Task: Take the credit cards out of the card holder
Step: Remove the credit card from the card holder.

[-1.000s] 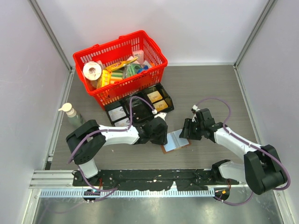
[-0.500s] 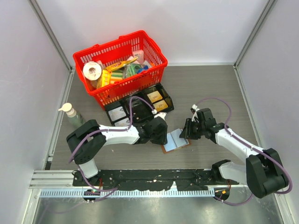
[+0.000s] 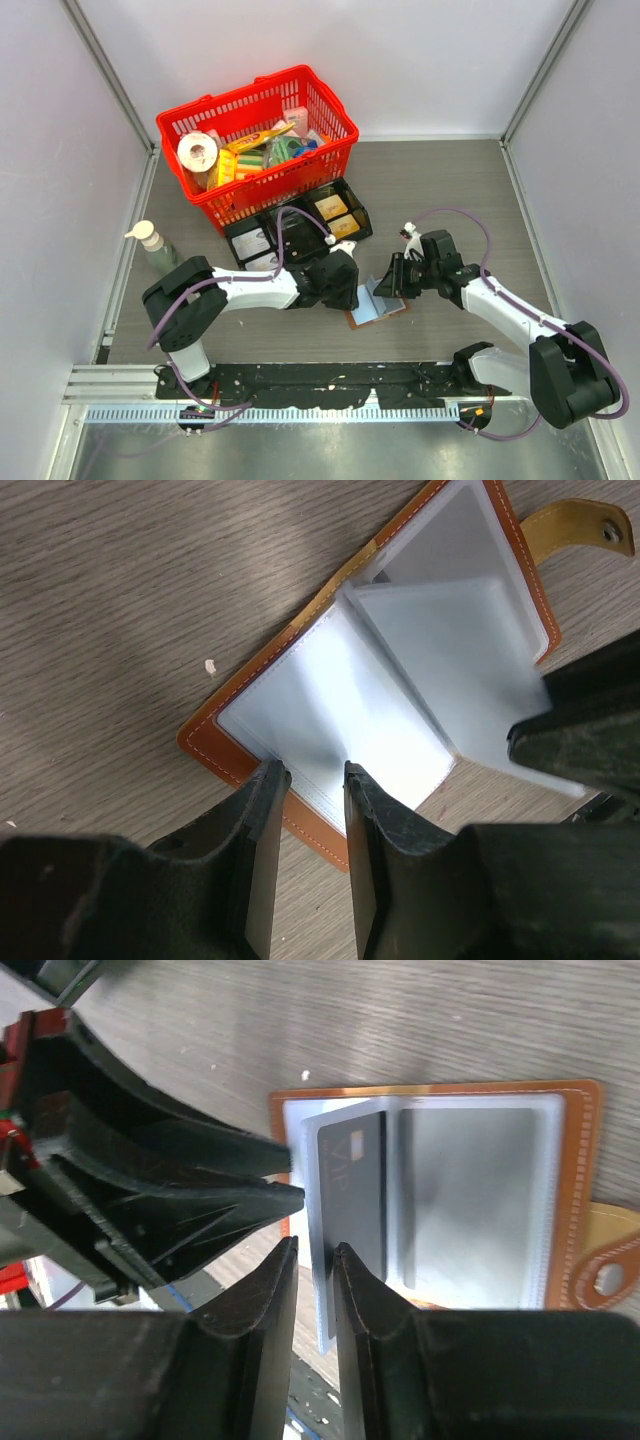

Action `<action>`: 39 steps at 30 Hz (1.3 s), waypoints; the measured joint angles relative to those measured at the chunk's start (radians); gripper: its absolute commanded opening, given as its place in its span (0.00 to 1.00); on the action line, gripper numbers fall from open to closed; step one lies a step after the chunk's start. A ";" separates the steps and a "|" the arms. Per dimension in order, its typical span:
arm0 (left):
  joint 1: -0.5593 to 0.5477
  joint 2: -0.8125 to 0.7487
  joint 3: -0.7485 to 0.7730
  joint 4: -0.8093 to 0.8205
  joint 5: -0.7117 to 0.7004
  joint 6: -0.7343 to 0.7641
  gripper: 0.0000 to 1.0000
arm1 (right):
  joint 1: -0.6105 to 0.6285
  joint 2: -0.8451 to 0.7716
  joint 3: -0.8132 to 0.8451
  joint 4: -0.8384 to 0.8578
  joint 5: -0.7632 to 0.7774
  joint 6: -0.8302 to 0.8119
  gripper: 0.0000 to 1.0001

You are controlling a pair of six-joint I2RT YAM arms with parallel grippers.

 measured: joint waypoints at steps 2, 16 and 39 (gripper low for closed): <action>0.000 0.000 0.000 0.001 0.000 -0.003 0.34 | 0.010 0.000 0.000 0.013 -0.028 0.008 0.26; -0.001 -0.025 -0.039 0.029 -0.002 -0.042 0.35 | 0.065 0.010 0.000 0.041 -0.057 0.018 0.38; -0.001 -0.088 -0.070 0.059 -0.019 -0.047 0.33 | 0.066 0.014 -0.035 0.055 0.082 0.016 0.37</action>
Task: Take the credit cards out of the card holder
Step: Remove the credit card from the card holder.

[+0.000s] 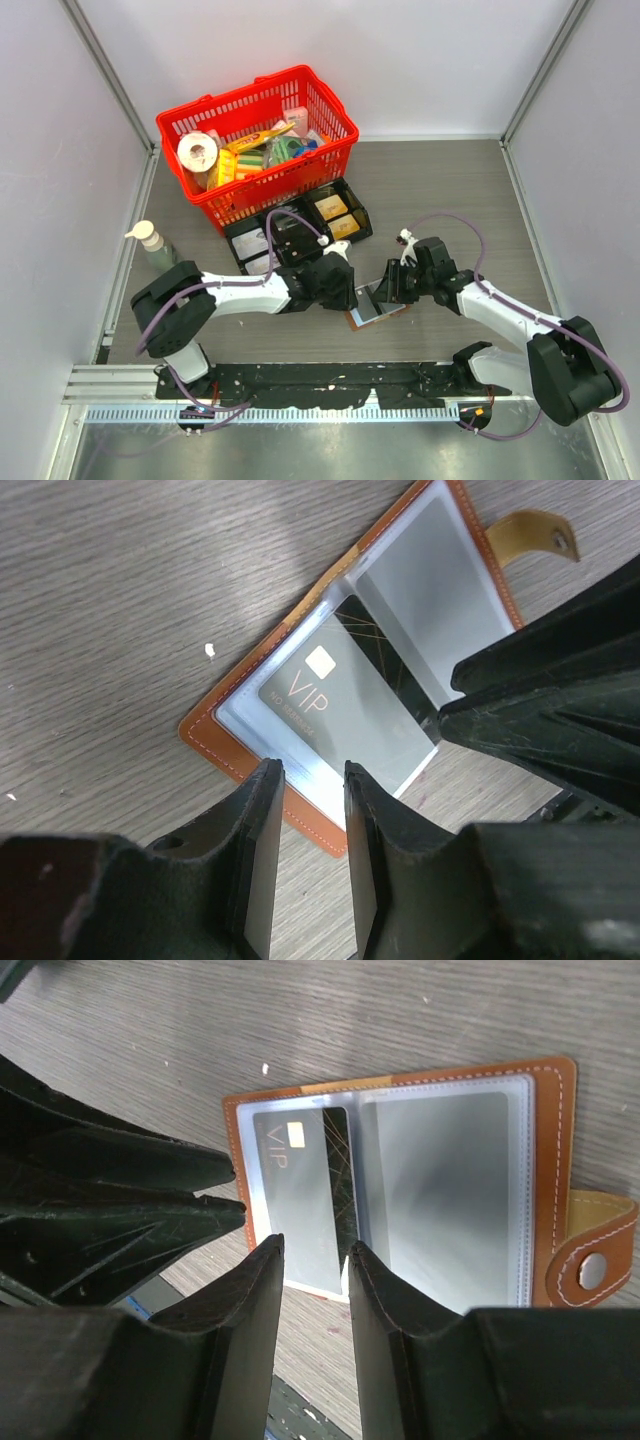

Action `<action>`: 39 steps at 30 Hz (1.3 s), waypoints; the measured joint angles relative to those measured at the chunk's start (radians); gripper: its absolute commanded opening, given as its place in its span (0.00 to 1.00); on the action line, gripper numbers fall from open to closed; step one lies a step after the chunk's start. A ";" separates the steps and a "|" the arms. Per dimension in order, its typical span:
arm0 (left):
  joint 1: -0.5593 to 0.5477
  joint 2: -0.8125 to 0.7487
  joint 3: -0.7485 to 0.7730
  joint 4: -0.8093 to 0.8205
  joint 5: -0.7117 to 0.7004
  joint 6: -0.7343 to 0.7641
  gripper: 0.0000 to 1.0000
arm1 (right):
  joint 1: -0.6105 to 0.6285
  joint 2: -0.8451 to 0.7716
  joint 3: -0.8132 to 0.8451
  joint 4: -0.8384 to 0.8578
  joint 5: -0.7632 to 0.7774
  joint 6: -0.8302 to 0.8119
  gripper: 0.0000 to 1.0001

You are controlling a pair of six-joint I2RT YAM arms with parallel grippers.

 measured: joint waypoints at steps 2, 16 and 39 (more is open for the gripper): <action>0.000 0.024 0.000 0.008 0.008 -0.001 0.33 | 0.000 0.000 -0.024 0.015 0.000 0.009 0.37; 0.001 0.069 0.000 0.038 0.011 -0.031 0.20 | -0.005 -0.015 -0.155 0.164 -0.001 0.109 0.36; 0.007 0.080 0.006 0.029 -0.002 -0.055 0.00 | -0.047 -0.137 -0.280 0.347 -0.053 0.225 0.01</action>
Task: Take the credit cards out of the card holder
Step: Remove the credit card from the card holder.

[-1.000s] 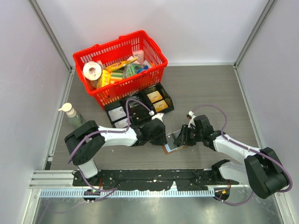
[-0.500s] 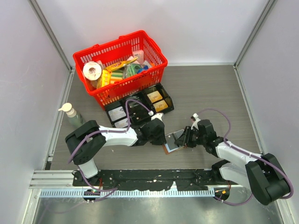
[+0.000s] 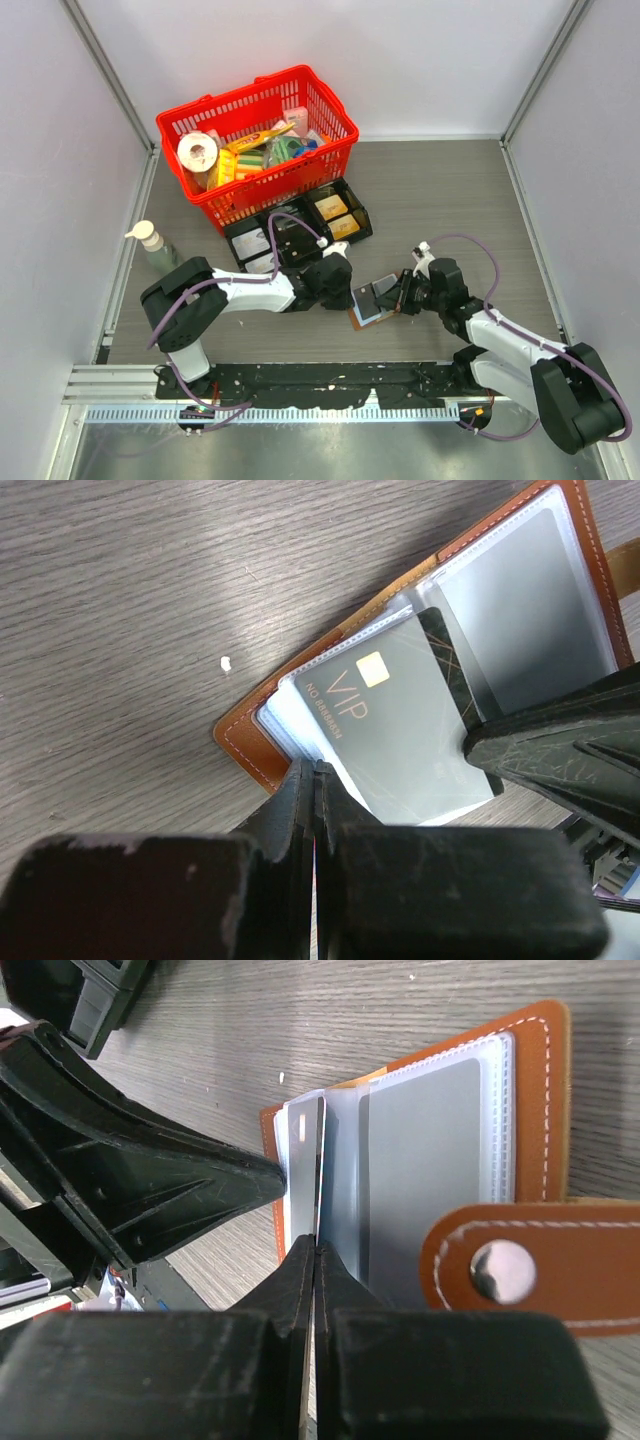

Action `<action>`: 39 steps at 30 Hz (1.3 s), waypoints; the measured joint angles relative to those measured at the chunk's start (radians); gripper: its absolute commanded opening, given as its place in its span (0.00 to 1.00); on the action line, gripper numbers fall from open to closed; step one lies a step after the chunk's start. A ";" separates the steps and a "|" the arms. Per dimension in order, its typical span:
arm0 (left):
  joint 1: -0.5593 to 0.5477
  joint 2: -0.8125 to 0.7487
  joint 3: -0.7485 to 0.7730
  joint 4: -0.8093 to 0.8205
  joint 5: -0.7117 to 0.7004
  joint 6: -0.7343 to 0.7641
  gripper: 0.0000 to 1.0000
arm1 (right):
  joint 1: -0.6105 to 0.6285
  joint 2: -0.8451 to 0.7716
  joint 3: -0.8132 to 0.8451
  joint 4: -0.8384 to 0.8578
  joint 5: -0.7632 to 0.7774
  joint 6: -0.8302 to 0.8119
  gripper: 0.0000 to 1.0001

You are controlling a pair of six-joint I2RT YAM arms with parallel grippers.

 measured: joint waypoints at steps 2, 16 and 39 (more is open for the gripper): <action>0.002 0.001 0.000 0.000 0.003 -0.002 0.00 | -0.008 -0.017 0.000 -0.011 0.000 -0.001 0.01; 0.022 0.002 0.000 0.007 0.031 0.000 0.16 | -0.039 -0.030 0.003 -0.064 -0.003 -0.026 0.02; 0.021 0.035 0.034 0.057 0.108 0.021 0.00 | -0.041 0.067 0.039 -0.067 -0.057 -0.074 0.18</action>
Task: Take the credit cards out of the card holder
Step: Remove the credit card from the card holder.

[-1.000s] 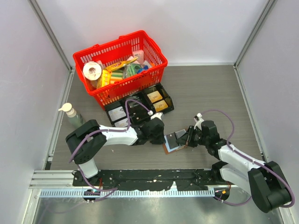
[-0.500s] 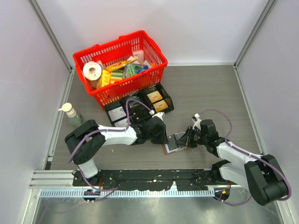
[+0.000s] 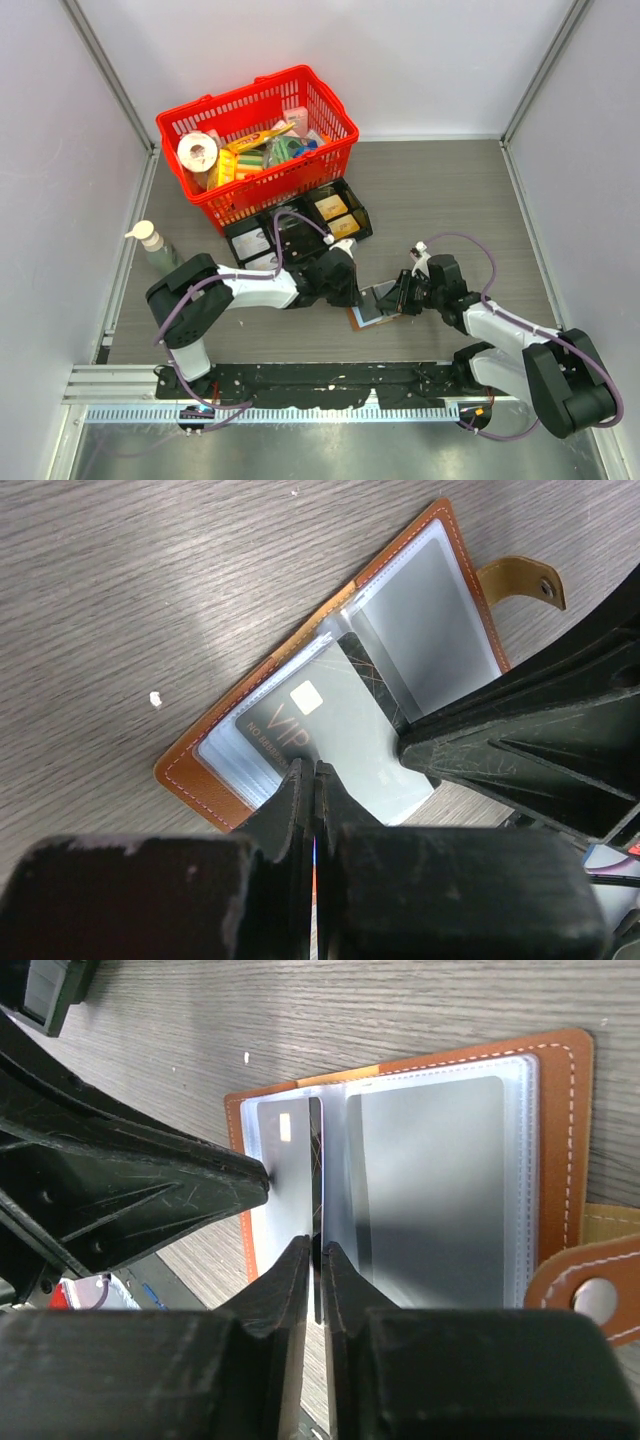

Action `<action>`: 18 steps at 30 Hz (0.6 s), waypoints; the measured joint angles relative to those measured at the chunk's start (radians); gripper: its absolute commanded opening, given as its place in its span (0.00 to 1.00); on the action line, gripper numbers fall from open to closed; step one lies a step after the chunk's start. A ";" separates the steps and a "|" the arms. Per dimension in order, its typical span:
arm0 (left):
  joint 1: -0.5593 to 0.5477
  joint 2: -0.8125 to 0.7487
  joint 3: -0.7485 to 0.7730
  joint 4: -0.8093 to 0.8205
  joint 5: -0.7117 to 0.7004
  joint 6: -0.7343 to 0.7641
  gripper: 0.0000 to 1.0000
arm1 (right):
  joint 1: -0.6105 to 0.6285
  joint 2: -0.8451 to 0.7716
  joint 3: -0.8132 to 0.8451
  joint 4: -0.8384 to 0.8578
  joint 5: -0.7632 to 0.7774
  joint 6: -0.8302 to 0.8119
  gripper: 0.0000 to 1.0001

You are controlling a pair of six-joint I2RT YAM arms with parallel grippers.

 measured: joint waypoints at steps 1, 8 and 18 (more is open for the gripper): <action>0.000 0.000 -0.003 0.003 -0.001 -0.002 0.00 | 0.000 0.004 0.001 -0.001 0.003 0.000 0.20; 0.000 -0.007 -0.037 0.051 -0.003 -0.028 0.00 | 0.000 0.048 0.001 0.019 0.010 0.016 0.24; 0.000 -0.010 -0.046 0.063 -0.005 -0.043 0.00 | -0.024 0.077 0.001 0.084 0.016 0.047 0.13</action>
